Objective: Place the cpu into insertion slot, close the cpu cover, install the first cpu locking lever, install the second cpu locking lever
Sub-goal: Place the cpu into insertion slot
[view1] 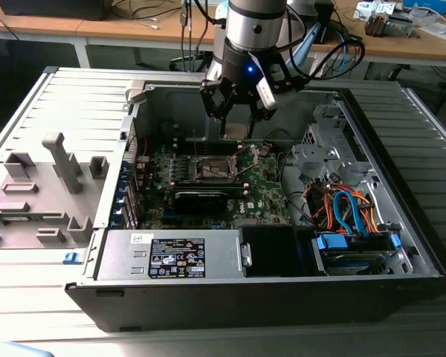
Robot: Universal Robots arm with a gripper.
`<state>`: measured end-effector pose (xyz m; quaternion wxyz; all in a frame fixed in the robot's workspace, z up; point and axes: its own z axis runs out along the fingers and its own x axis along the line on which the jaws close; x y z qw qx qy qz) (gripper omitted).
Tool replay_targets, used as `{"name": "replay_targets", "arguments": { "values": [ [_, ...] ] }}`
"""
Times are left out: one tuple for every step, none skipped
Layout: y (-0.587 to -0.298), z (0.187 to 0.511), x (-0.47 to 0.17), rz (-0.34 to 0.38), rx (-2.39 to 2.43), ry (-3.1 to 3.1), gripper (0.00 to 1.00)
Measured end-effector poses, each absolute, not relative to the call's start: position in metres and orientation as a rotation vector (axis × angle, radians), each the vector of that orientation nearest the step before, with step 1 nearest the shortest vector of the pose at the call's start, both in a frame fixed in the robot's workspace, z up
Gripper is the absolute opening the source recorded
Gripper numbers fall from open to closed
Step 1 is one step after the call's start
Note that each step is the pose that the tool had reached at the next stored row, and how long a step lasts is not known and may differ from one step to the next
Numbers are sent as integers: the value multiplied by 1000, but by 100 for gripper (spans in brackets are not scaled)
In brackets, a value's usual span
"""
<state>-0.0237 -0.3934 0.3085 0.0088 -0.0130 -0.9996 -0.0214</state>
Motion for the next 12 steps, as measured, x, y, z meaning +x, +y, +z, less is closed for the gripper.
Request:
{"name": "replay_targets", "arguments": {
  "values": [
    [-393, 308, -24, -67, -41, -3123, 55],
    [-393, 308, -24, -67, -41, -3123, 55],
    [-393, 308, -24, -67, -41, -3123, 55],
    [-394, 308, -24, -67, -41, -3123, 55],
    [-394, 308, -24, -67, -41, -3123, 55],
    [-394, 308, -24, -67, -41, -3123, 55],
    [-394, 308, -24, -67, -41, -3123, 55],
    [-394, 307, -24, -67, -40, -3123, 55],
    [-394, 307, -24, -67, -40, -3123, 55],
    [-394, 307, -24, -67, -41, -3123, 55],
    [-395, 307, -24, -67, -41, -3123, 55],
    [-395, 307, -24, -67, -41, -3123, 55]
  ]
}}
